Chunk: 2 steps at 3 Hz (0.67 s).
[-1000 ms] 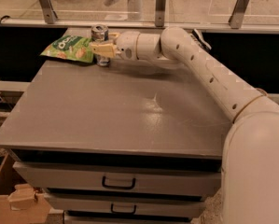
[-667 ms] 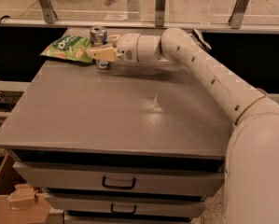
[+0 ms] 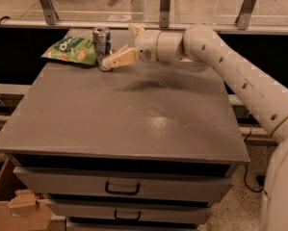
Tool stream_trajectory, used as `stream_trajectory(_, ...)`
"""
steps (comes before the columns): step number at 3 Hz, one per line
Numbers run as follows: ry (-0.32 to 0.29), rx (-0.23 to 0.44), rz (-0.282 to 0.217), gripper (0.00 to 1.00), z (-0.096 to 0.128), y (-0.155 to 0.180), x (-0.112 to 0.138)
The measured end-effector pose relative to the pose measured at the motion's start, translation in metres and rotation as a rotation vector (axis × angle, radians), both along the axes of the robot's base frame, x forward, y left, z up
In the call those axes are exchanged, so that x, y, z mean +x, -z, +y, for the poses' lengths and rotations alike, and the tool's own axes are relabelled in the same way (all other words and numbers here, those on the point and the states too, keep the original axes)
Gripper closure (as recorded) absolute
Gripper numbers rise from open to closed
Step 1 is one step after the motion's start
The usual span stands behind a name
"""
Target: Move redbull can near green rice chip bag
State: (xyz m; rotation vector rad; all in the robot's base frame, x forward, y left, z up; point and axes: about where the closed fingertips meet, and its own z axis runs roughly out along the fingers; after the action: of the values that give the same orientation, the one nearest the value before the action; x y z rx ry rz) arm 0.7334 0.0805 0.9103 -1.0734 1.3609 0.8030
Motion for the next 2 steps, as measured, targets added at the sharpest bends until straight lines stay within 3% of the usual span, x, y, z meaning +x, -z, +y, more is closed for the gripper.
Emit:
stream_trajectory(1, 0.09, -0.067, -0.065, 0.0, -0.056, -0.029, -0.023)
stream_trajectory(2, 0.221, -0.167, -0.174, 0.0, -0.132, -0.086, -0.055)
